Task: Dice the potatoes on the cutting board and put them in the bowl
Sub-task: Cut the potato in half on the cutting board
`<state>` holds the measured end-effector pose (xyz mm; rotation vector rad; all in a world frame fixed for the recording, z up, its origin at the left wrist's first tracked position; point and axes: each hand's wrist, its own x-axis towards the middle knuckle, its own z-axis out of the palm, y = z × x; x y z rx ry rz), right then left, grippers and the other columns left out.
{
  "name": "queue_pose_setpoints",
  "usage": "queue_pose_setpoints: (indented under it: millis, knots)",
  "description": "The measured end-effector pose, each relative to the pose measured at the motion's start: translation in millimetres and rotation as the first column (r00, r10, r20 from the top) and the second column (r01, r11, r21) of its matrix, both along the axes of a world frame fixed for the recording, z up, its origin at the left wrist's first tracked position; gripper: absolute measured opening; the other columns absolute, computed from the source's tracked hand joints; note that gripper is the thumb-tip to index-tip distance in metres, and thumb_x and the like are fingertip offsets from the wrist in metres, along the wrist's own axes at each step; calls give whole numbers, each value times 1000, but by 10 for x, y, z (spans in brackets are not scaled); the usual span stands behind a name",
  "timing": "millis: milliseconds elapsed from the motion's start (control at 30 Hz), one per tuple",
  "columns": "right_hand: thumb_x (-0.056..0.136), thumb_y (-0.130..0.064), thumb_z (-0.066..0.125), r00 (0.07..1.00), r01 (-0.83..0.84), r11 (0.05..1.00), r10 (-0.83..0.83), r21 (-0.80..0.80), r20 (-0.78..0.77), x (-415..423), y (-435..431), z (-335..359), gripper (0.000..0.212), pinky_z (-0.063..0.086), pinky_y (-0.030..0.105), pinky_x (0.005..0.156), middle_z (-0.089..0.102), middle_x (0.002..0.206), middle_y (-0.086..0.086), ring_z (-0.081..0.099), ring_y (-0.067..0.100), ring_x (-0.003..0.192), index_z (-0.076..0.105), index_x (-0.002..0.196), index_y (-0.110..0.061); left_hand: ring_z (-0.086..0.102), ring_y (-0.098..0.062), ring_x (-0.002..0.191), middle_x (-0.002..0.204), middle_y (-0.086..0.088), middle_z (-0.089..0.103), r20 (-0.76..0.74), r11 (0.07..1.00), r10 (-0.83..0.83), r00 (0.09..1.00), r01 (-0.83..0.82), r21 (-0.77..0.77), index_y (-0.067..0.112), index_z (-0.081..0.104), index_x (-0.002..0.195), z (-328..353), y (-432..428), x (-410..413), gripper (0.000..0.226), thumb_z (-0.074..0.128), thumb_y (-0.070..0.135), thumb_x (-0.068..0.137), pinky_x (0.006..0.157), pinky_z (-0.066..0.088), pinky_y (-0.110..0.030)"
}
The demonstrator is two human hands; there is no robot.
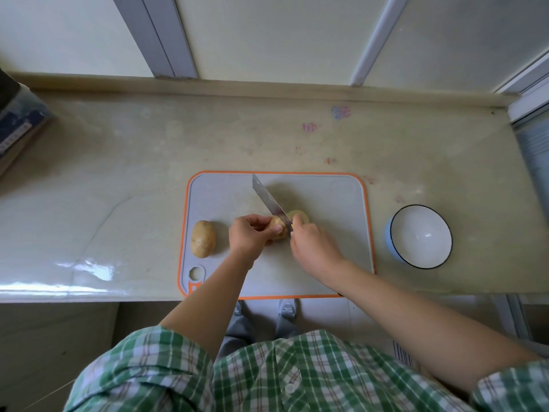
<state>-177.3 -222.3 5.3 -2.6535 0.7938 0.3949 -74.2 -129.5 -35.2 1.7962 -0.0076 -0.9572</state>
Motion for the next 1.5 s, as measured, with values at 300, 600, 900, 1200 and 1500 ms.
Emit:
queue_pose_setpoints:
  millis: [300, 600, 900, 1200, 1500]
  knots:
    - [101, -22, 40, 998, 37, 998, -40, 49, 47, -53, -144, -184, 26, 32, 37, 63, 64, 101, 23, 61, 42, 94, 42, 118, -3, 70, -28, 84, 87, -14, 73, -28, 1000, -12, 1000, 12, -24, 6, 73, 91, 10, 26, 0, 21, 83, 8, 72, 76, 59, -39]
    - [99, -20, 42, 989, 23, 993, -40, 115, 145, -67, -299, 329, 11, 24, 37, 59, 61, 88, 25, 57, 43, 83, 38, 94, -11, 70, -21, 78, 81, -6, 72, -50, 999, 6, 999, -8, -48, 15, 70, 83, 19, 31, -23, 15, 80, 6, 76, 84, 58, -39]
    - [99, -16, 39, 997, -4, 996, -3, 93, 83, -187, -107, 378, 20, 26, 35, 61, 63, 95, 25, 59, 42, 89, 44, 113, -3, 71, -25, 86, 89, -8, 73, -18, 1000, 0, 1000, 0, 3, 6, 72, 99, -17, 26, -17, 28, 83, 12, 73, 83, 58, -41]
    - [99, -15, 38, 1000, -1, 999, 1, 44, 0, -164, -18, 279, 25, 33, 34, 61, 64, 100, 20, 62, 40, 92, 41, 120, -2, 71, -23, 86, 87, -7, 73, -5, 1000, 16, 1000, -16, 3, 6, 73, 97, -32, 21, -28, 28, 84, 12, 72, 83, 59, -41]
    - [99, -9, 36, 998, 4, 1000, -4, -8, -56, 4, 68, -43, 22, 35, 38, 63, 65, 103, 18, 62, 40, 96, 38, 120, -4, 71, -24, 79, 75, -2, 73, -26, 1000, 21, 999, -22, -15, 19, 73, 76, -25, 17, -15, 15, 82, 8, 74, 81, 59, -43]
